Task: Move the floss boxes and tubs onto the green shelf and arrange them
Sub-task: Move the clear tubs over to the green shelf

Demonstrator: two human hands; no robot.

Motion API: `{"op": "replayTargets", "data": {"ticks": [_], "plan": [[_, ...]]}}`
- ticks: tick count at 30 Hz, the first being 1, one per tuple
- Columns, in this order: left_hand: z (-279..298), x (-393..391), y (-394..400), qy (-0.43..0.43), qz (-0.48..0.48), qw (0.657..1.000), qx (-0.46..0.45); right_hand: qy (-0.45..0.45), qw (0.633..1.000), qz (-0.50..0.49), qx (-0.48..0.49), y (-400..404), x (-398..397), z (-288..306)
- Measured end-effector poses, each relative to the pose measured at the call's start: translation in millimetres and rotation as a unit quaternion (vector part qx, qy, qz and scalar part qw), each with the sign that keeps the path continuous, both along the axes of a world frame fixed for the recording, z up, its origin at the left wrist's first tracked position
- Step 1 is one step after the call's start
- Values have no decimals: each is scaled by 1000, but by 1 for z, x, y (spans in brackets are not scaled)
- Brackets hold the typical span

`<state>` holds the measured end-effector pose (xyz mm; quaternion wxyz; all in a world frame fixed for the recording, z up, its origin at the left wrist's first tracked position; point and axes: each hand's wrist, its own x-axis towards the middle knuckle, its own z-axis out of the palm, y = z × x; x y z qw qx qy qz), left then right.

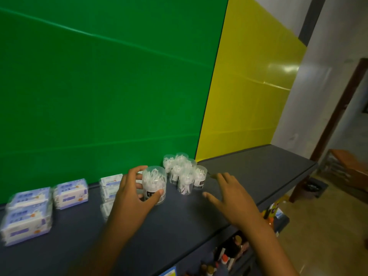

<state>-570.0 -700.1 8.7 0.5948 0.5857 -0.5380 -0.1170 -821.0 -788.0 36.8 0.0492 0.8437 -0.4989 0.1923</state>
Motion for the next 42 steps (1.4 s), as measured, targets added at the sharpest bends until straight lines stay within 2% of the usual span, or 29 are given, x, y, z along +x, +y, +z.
{"op": "replayTargets", "data": {"ticks": [6,15,23,28,36,42], "plan": [[1,-27,-31,-22,37,999,34,4,1000,26,-9,-47,-14,-3],[-11,-88,-60,-8,128,990,54,10,990,137,10,-110,-32,-1],[-46,-131,-84,-41,193,976,92,-26,972,229,47,-144,-37,-19],[-60,-149,-99,-50,207,970,117,-50,965,251,65,-151,-43,-25],[-63,-165,-112,-63,222,967,103,-59,963,259,54,-165,-62,-21],[-60,-161,-98,-92,194,964,158,-73,957,275,54,-165,-62,-20]]}}
